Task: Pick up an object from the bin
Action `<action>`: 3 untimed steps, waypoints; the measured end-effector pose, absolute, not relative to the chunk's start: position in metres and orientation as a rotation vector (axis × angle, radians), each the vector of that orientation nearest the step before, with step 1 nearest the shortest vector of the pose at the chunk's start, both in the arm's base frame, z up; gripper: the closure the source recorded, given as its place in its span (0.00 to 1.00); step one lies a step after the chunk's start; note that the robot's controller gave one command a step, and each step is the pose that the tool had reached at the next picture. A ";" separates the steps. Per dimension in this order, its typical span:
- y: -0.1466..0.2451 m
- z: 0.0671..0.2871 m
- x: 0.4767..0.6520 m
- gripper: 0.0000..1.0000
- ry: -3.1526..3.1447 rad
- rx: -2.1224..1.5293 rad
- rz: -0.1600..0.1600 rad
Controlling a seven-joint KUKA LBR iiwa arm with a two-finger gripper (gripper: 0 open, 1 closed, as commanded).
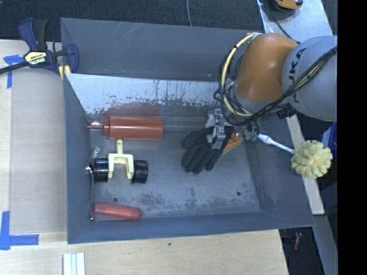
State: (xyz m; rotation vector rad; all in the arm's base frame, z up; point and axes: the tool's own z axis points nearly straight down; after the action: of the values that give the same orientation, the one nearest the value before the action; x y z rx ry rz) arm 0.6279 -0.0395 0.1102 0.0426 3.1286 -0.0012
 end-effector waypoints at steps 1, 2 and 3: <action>-0.039 0.138 0.627 1.00 3.131 0.043 -0.001; -0.039 0.151 0.627 1.00 3.131 0.042 -0.001; -0.039 0.185 0.627 1.00 3.131 0.042 0.000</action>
Offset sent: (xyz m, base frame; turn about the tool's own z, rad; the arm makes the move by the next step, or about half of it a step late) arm -0.0013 0.0000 0.0401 0.0000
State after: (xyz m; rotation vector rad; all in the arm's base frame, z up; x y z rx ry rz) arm 0.6271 -0.0394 0.1854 0.0423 3.1310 -0.0004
